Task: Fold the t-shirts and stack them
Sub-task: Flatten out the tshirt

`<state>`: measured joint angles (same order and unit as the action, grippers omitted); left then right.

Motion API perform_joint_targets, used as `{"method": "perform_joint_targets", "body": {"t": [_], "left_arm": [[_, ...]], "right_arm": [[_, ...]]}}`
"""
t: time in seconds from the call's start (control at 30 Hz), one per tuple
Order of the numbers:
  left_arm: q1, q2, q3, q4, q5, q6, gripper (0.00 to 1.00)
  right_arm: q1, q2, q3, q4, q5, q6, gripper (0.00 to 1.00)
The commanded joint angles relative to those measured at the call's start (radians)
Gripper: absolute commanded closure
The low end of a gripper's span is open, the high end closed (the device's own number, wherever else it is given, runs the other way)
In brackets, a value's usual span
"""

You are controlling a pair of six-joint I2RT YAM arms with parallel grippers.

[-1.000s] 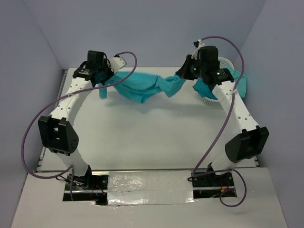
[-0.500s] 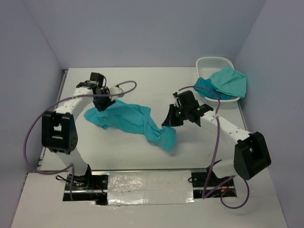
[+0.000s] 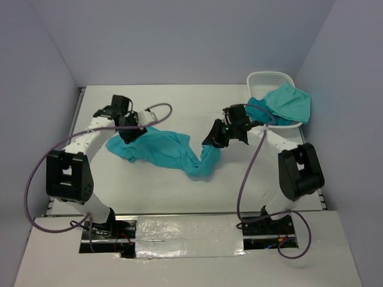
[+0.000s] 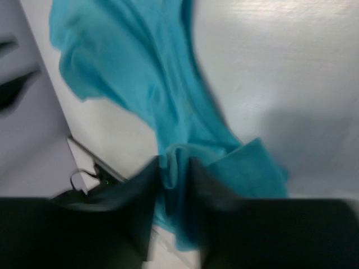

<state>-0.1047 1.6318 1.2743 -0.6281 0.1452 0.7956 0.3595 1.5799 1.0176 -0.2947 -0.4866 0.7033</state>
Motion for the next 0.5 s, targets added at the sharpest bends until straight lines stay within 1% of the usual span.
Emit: {"method": "perform_joint_targets", "body": {"t": [0.0,0.03,0.07,0.1,0.13,0.17,0.2,0.27,0.3,0.33,0.37,0.4,0.43,0.47], "left_arm": [[-0.09,-0.067,-0.095,0.03,-0.021,0.079,0.41],[-0.09,-0.046,-0.069,0.018,-0.004,0.05,0.41],[-0.089,-0.03,-0.044,0.007,0.026,0.018,0.41],[-0.087,-0.006,-0.008,-0.005,0.036,-0.039,0.42],[-0.086,0.003,0.002,-0.016,0.042,-0.059,0.42],[-0.085,0.006,0.008,-0.021,0.05,-0.093,0.42],[-0.085,0.007,0.005,-0.016,0.051,-0.105,0.42],[-0.085,0.002,-0.004,0.005,0.051,-0.142,0.42],[-0.085,-0.003,-0.012,0.011,0.045,-0.153,0.43],[-0.085,-0.004,-0.015,0.013,0.044,-0.163,0.43],[-0.085,-0.006,-0.019,0.011,0.042,-0.177,0.44],[-0.085,-0.015,-0.033,0.013,0.044,-0.182,0.44],[-0.085,-0.021,-0.041,0.014,0.04,-0.188,0.44],[-0.085,-0.026,-0.056,0.021,0.039,-0.197,0.44]], "right_arm": [[-0.066,0.113,0.114,0.019,0.003,-0.011,0.54],[-0.065,0.15,0.175,-0.129,0.073,-0.072,0.39],[-0.051,0.201,0.299,-0.212,0.154,-0.2,0.32],[-0.027,0.21,0.338,-0.315,0.286,-0.255,0.18],[-0.013,0.209,0.364,-0.342,0.333,-0.298,0.03],[-0.008,0.178,0.358,-0.348,0.353,-0.327,0.0],[-0.025,0.155,0.337,-0.327,0.353,-0.355,0.0],[-0.059,0.076,0.238,-0.279,0.327,-0.354,0.0],[-0.098,0.054,0.202,-0.229,0.324,-0.334,0.07],[-0.114,0.025,0.137,-0.21,0.33,-0.323,0.16],[-0.128,0.023,0.115,-0.196,0.327,-0.312,0.28],[-0.137,0.041,0.102,-0.181,0.322,-0.304,0.78],[-0.134,0.055,0.098,-0.178,0.325,-0.307,0.95],[-0.129,0.077,0.102,-0.175,0.336,-0.309,0.99]]}}
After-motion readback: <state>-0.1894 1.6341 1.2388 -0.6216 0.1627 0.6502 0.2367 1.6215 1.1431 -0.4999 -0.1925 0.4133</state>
